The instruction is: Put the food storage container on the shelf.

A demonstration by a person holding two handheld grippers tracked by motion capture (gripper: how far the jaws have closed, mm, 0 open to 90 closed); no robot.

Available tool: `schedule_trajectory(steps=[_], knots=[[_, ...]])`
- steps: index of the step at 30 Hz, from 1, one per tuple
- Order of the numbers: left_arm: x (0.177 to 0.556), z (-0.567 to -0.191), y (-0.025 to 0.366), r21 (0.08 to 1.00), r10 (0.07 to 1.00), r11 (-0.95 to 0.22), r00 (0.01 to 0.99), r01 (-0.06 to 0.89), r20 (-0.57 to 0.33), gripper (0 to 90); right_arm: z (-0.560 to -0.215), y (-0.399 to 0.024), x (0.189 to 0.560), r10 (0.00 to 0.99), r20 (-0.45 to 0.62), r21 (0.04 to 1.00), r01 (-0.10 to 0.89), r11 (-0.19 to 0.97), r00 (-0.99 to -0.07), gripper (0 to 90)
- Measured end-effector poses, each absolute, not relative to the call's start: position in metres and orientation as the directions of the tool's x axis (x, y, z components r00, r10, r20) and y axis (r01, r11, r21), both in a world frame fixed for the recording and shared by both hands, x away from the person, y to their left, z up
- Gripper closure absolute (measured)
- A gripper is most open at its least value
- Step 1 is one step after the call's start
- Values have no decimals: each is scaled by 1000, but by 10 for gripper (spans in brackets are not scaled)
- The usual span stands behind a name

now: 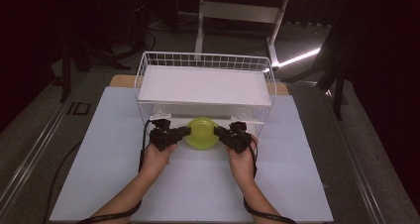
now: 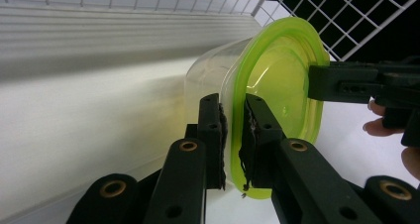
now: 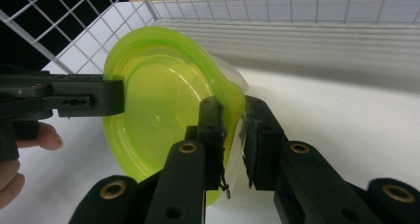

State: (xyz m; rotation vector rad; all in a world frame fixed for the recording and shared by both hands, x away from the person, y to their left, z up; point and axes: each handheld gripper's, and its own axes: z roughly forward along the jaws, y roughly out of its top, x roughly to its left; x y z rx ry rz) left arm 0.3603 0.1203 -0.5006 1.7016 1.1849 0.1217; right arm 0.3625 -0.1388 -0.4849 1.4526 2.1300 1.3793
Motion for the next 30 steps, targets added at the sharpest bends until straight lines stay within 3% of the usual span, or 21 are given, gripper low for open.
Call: schedule_trajectory(steps=[6,13,16,19,24,30], knots=[[366,-506,123,769,721,41,514,638,-465,808,-490,-140,367,817,318,795,604,46,-481,787],[370,-505,120,785,745,61,495,617,-447,783,-489,-138,372,833,301,807,590,36,-463,756],[374,-503,118,799,764,43,495,600,-413,770,-490,-136,374,851,270,820,571,42,-450,688],[379,-506,122,788,763,68,477,612,-436,723,-491,-136,374,859,266,824,566,33,-438,639],[377,-506,123,823,795,65,469,564,-384,629,-489,-135,374,864,258,832,554,29,-433,596],[371,-505,129,827,780,116,465,550,-418,550,-486,-139,374,863,272,840,542,3,-426,558]])
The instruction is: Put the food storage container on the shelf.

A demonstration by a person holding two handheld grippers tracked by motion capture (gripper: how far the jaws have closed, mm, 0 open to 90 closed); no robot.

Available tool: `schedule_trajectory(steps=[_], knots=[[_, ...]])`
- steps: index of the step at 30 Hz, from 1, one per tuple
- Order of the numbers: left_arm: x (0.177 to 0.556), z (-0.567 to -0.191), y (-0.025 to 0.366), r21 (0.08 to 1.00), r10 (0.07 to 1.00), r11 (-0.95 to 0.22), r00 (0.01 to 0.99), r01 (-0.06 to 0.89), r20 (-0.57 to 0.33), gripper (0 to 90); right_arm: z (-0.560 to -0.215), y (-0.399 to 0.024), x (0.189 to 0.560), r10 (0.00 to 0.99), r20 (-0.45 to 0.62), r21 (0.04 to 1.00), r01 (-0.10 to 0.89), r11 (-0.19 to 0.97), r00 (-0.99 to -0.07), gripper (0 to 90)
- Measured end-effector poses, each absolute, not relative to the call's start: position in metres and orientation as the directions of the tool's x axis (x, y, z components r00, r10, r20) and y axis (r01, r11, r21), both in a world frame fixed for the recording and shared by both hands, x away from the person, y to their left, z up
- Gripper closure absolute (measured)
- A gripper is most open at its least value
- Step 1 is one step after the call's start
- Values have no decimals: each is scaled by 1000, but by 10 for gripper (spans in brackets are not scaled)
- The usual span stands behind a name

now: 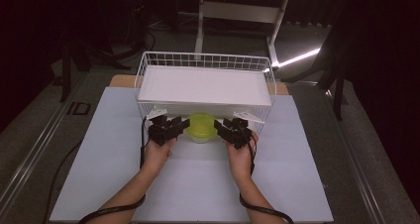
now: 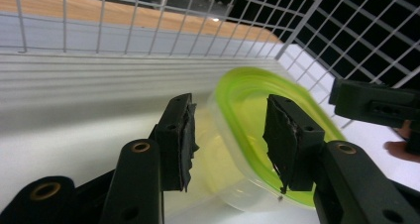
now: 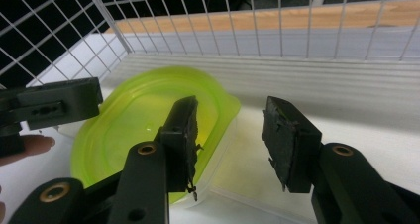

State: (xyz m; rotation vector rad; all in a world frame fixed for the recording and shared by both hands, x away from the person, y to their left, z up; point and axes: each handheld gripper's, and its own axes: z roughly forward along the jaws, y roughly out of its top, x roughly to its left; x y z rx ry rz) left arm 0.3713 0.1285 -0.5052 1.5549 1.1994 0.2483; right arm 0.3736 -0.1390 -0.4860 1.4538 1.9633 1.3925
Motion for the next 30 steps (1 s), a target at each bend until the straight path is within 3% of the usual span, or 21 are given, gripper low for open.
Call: schedule_trajectory(steps=[12,18,22,24,30], knots=[[341,-495,133,838,766,93,499,537,-405,394,-472,-138,335,816,263,863,503,39,-514,604],[326,-489,140,847,784,87,490,524,-383,176,-480,-122,314,766,271,840,532,108,-584,767],[315,-486,144,870,791,76,502,487,-350,125,-491,-111,311,756,260,817,555,159,-600,894],[309,-485,145,896,791,48,531,441,-303,18,-496,-108,312,760,254,809,563,172,-598,896],[294,-490,148,917,798,17,546,399,-253,15,-505,-102,323,771,275,788,594,162,-575,898]])
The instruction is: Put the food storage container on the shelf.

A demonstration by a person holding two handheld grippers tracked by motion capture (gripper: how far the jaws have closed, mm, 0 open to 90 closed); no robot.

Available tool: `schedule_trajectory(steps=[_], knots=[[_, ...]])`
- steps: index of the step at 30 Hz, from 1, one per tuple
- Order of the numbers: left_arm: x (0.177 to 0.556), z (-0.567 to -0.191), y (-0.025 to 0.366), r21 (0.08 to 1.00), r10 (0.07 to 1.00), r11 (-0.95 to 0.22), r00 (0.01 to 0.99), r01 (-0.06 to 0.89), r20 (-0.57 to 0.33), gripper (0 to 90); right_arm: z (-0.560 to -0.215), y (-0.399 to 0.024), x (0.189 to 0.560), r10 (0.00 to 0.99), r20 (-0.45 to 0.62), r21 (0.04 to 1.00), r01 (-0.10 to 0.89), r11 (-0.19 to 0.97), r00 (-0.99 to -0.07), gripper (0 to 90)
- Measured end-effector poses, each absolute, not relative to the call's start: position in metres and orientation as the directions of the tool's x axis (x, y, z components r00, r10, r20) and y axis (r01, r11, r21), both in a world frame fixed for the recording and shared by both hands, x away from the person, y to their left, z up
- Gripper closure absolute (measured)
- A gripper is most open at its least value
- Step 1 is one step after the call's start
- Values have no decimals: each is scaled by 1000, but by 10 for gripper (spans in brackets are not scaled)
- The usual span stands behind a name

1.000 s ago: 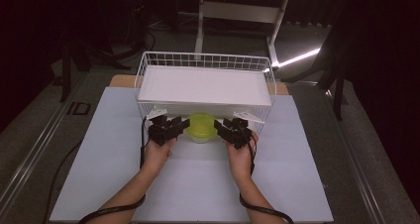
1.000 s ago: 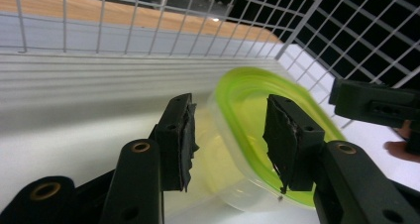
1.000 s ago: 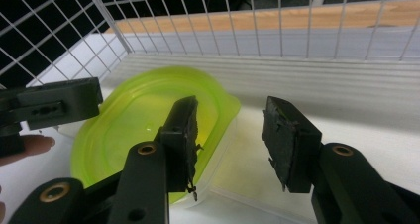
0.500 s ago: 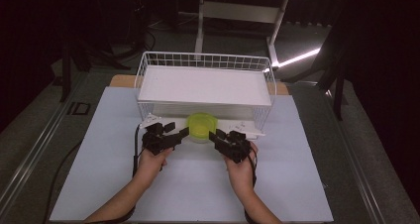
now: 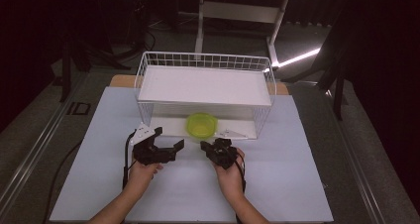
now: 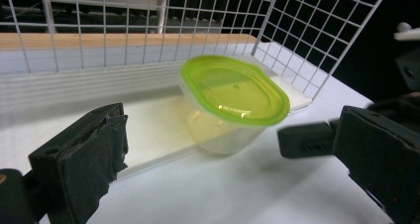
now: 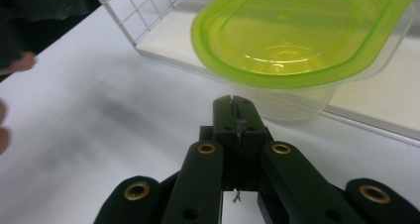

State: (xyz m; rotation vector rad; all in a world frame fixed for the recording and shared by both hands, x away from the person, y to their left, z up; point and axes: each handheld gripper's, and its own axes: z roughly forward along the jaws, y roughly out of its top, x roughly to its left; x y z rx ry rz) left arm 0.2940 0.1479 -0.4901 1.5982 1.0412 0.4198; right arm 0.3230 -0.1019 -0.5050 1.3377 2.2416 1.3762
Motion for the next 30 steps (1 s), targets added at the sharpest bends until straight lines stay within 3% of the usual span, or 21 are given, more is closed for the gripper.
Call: schedule_trajectory(steps=[9,20,30], knots=[[284,-505,149,906,781,47,550,420,-295,15,-509,-99,339,790,294,775,618,132,-539,897],[276,-505,142,927,777,-16,588,376,-225,15,-512,-99,361,810,321,761,643,89,-491,893],[274,-504,142,929,771,-21,598,369,-220,15,-509,-103,381,831,322,758,650,60,-453,888]])
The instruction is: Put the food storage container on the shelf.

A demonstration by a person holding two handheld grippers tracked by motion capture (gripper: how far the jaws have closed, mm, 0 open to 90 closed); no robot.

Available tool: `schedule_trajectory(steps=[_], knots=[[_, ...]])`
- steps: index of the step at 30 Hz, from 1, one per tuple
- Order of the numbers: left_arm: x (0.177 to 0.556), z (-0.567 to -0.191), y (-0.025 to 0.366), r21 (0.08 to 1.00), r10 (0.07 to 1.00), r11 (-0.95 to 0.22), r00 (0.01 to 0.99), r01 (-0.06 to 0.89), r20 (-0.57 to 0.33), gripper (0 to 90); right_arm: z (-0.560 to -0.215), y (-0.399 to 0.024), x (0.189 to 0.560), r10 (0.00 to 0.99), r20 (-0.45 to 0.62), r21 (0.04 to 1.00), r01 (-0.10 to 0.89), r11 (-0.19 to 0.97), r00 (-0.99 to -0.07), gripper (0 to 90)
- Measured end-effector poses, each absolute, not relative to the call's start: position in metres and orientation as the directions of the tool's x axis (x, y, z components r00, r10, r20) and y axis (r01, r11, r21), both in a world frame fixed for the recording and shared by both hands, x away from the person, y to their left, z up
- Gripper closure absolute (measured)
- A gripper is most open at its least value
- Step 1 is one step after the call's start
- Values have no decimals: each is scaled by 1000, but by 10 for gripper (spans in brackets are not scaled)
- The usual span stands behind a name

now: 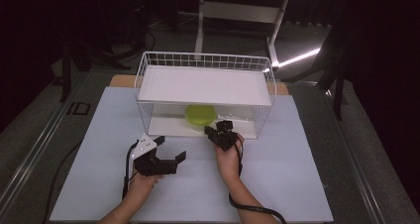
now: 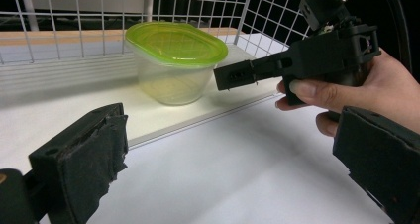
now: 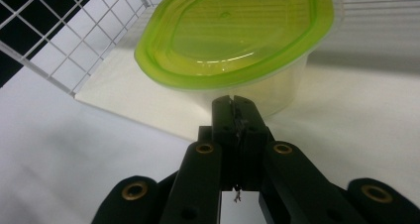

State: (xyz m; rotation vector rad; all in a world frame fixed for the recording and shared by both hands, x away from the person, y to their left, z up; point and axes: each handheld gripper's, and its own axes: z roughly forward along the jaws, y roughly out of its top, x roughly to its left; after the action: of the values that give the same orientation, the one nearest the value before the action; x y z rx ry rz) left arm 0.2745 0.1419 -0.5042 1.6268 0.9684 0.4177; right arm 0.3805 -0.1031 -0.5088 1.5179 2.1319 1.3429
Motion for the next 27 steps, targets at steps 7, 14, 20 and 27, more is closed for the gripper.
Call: schedule_trajectory(steps=[7,14,20,27], knots=[[274,-503,142,928,769,-30,602,370,-215,15,-509,-104,372,825,318,757,649,76,-467,885],[270,-495,146,936,767,-40,611,349,-195,15,-513,-98,366,816,302,758,643,109,-494,886],[270,-499,148,934,774,-34,601,356,-201,15,-514,-90,373,818,304,757,645,104,-489,887],[270,-502,148,931,773,-32,600,363,-207,15,-511,-83,384,826,288,766,634,105,-484,886]])
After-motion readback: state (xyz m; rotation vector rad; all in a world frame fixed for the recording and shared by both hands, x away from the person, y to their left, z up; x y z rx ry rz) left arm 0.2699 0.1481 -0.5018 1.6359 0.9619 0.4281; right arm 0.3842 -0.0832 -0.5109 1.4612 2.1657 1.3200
